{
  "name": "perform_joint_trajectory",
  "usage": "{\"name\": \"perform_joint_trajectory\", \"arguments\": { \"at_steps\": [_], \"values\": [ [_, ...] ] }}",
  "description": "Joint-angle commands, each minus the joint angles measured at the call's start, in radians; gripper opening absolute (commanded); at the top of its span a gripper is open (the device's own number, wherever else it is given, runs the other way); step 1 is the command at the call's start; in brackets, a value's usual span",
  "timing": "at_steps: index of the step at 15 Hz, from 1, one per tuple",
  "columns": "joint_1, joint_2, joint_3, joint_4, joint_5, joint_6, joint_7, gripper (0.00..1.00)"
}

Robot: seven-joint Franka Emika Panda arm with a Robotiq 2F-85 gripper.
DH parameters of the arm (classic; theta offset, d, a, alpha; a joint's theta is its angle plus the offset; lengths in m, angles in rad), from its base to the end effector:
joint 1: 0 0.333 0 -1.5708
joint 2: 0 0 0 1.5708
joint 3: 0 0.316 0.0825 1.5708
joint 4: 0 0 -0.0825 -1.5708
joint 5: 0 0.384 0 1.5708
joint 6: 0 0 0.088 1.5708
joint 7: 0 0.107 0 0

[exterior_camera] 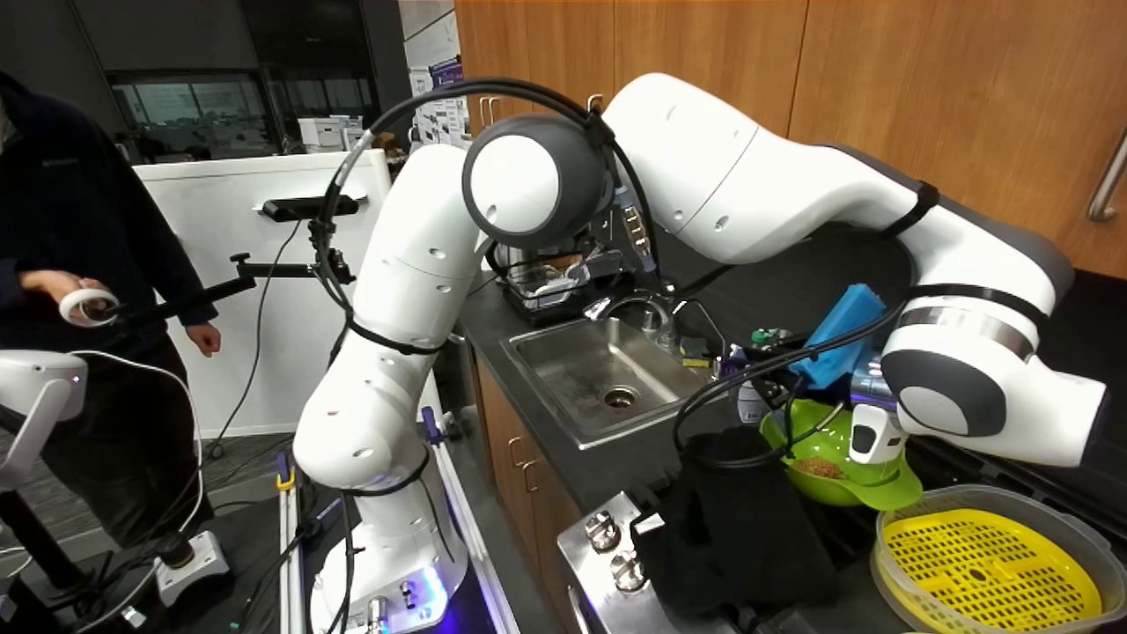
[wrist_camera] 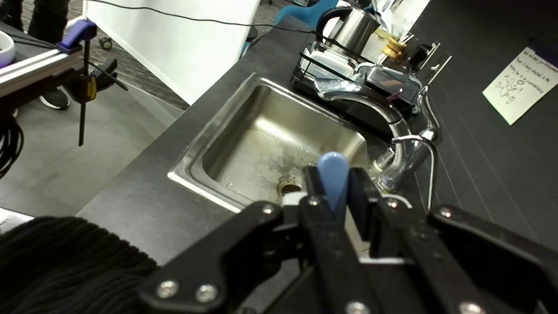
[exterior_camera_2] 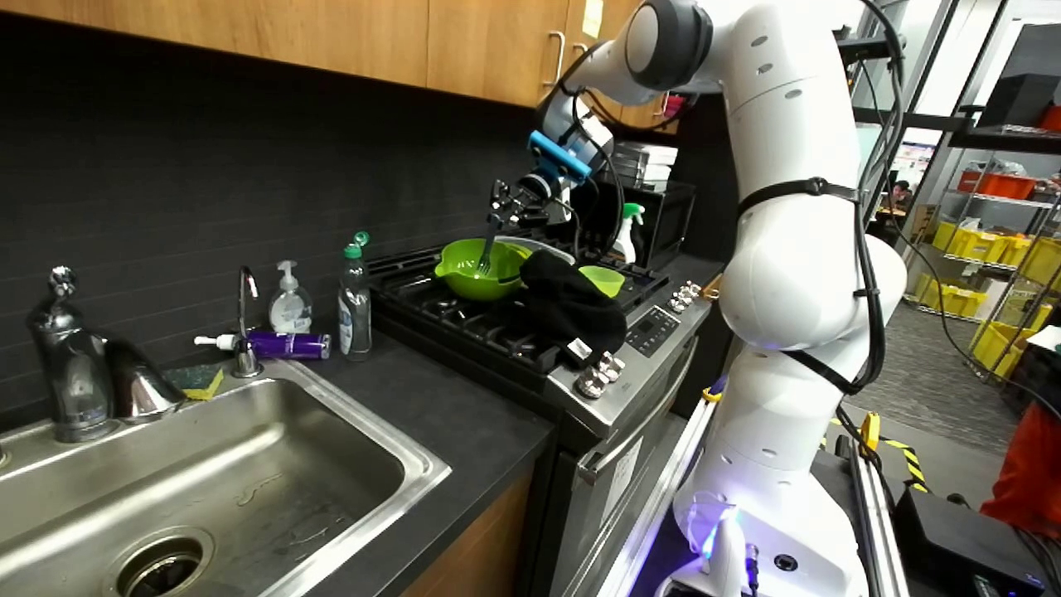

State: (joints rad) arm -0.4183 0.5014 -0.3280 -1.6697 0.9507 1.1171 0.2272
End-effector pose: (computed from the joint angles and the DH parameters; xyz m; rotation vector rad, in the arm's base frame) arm 0.5051 -0.2862 0.3346 -1.6825 1.0196 0.7980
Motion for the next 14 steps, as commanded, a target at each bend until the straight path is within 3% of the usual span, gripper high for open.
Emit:
{"name": "perform_joint_trajectory", "arguments": {
  "at_steps": [1,14],
  "values": [
    [-0.006,0.0,-0.004,0.007,0.005,-0.003,0.015,0.05],
    [-0.027,0.126,0.016,0.154,-0.017,-0.039,0.014,0.05]
  ]
}}
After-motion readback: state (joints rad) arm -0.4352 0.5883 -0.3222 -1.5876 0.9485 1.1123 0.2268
